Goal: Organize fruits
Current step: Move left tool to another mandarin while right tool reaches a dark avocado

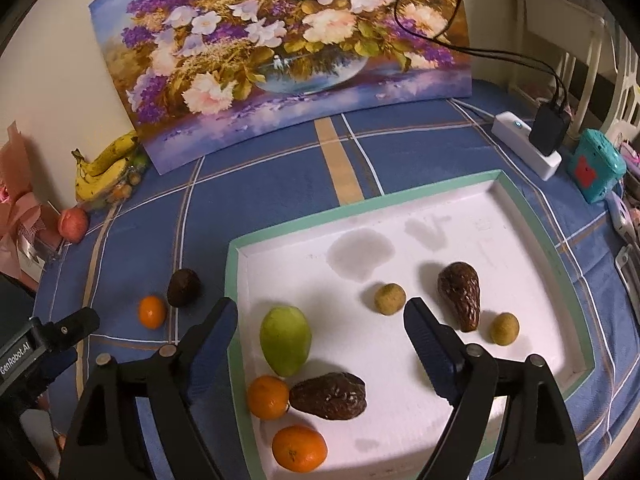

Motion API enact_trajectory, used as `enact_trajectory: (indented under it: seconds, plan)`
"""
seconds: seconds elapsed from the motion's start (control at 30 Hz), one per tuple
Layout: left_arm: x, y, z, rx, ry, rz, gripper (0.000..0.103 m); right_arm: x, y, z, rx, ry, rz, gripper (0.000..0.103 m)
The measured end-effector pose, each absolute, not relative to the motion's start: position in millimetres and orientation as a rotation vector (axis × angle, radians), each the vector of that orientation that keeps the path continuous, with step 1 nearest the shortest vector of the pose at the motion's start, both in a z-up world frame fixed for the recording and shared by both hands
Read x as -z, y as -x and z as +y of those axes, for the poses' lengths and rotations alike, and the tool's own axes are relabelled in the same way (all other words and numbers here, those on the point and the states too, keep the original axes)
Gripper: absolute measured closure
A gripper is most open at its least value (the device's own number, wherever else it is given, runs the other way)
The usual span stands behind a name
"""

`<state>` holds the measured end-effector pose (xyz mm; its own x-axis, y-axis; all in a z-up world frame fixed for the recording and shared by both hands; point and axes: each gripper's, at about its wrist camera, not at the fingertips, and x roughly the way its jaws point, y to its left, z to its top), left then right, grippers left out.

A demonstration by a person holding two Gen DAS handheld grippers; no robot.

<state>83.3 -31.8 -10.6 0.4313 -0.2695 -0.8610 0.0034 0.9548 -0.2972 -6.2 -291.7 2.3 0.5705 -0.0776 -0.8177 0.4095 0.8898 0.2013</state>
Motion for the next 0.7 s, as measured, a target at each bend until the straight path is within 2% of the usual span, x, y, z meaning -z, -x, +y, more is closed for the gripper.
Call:
enact_trajectory:
  seconds: [0.23, 0.7]
  plan:
    - [11, -88, -25, 0.159, 0.285, 1.072, 0.0, 1, 1, -287, 0.281, -0.397, 0.941, 0.017]
    - [52, -117, -29, 0.164, 0.271, 1.192, 0.001, 18, -15, -277, 0.255, -0.37, 0.992, 0.017]
